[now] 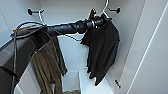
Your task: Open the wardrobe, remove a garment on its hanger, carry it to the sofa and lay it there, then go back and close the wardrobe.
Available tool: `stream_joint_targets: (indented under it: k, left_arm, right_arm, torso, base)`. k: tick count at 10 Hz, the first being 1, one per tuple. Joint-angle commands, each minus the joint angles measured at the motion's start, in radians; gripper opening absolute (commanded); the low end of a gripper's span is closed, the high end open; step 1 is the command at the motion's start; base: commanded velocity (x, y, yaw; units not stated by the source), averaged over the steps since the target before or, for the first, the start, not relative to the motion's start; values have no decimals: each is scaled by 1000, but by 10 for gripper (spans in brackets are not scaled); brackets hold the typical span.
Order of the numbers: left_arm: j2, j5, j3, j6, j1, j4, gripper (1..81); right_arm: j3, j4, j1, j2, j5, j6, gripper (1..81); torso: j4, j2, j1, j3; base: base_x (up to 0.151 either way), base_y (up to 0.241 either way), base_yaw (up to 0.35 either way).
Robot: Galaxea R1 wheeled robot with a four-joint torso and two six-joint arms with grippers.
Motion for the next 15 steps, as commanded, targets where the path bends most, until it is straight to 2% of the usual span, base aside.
stream_joint_targets:
  k: [1,2,3,4,5,7,11,15]
  left_arm:
    - [-48,79,22,18,-180,60,10]
    - [-43,100,27,18,-172,76,10]
    - [-34,138,27,18,-163,92,10]
    - [-23,174,26,21,-149,105,10]
    - [-14,183,22,24,-135,106,10]
    - [-5,183,32,30,-99,106,10]
    - [92,172,116,32,-26,105,10]
    - [51,103,188,9,-16,89,10]
  right_arm:
    - [6,-2,40,3,-49,-3,811]
    - [4,-2,40,3,-45,-3,811]
    - [4,-1,40,1,-31,-3,811]
    - [6,-2,41,1,-29,-3,811]
    - [6,-2,43,1,-29,-3,811]
    - [6,-1,46,0,-29,-3,811]
    - [7,-1,54,0,-28,-3,811]
    - [7,-2,57,0,-28,-3,811]
  torso:
    - [88,0,0,0]
    - [31,0,0,0]
    - [64,0,0,0]
    - [86,0,0,0]
    - [98,0,0,0]
    - [99,0,0,0]
    - [99,0,0,0]
    - [99,0,0,0]
  base:
    - [0,0,0]
    - [0,0,0]
    - [0,0,0]
    - [0,0,0]
    - [0,0,0]
    - [0,0,0]
    - [0,0,0]
    - [0,0,0]
